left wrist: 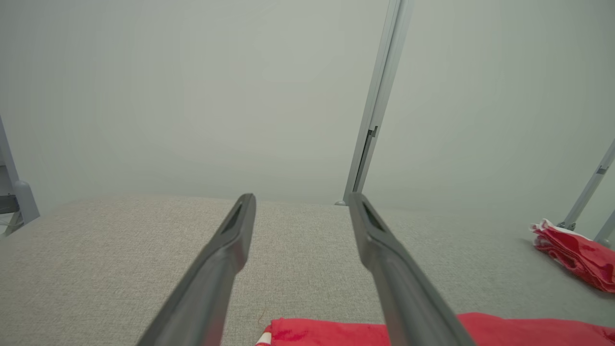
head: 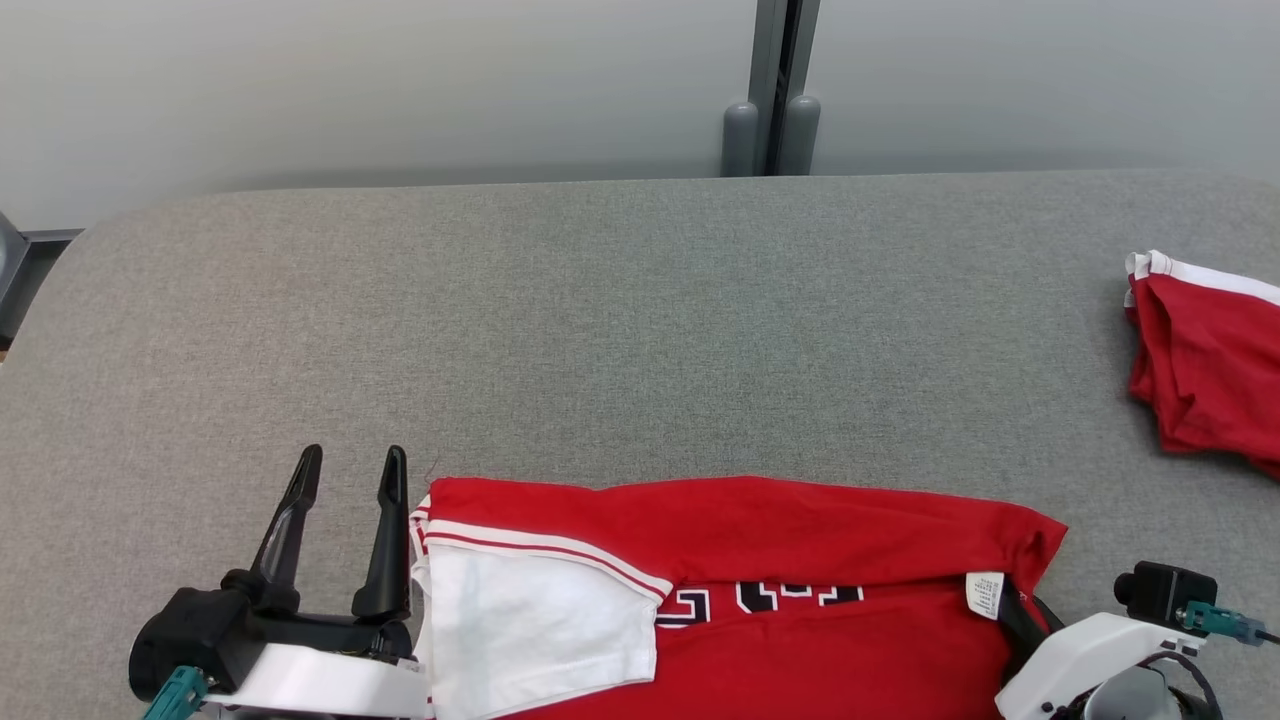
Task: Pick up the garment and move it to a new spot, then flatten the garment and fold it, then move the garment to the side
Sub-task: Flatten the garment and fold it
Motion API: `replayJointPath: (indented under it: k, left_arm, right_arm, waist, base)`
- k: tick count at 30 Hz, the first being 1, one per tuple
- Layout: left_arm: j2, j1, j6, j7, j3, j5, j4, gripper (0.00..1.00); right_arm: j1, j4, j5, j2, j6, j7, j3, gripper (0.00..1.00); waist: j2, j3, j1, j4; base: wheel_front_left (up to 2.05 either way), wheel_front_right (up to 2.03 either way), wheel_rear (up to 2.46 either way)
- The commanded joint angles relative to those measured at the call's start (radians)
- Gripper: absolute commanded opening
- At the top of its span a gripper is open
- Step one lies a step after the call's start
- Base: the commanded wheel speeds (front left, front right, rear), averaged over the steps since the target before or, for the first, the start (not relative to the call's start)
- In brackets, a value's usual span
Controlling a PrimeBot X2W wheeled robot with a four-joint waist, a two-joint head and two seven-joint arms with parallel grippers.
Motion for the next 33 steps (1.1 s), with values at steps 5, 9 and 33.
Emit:
replayJointPath:
  k: [5,9,33]
  left_arm:
    - [-0.007,-0.010,-0.009,-0.005,0.013,0.012,0.002,1.00]
    - [-0.013,-0.007,-0.010,-0.005,0.020,0.017,-0.004,1.00]
    - [-0.036,0.026,-0.026,-0.005,0.047,0.031,0.017,1.00]
  right_arm:
    - [-0.029,-0.028,0.047,-0.032,0.002,-0.077,0.015,0.00]
    - [-0.042,-0.036,0.062,-0.079,0.001,-0.094,0.006,0.00]
    - [-0.007,-0.510,-0.031,-0.144,0.001,0.058,-0.028,0.00]
  waist:
    - [-0.0001,-0.002,0.0000,-0.005]
    - [-0.0001,-0.003,0.0000,-0.012]
    - [-0.0001,-0.055,0.0000,0.005]
  base:
    - [0.00,0.00,0.00]
    - [0.00,0.00,0.00]
    - [0.00,0.00,0.00]
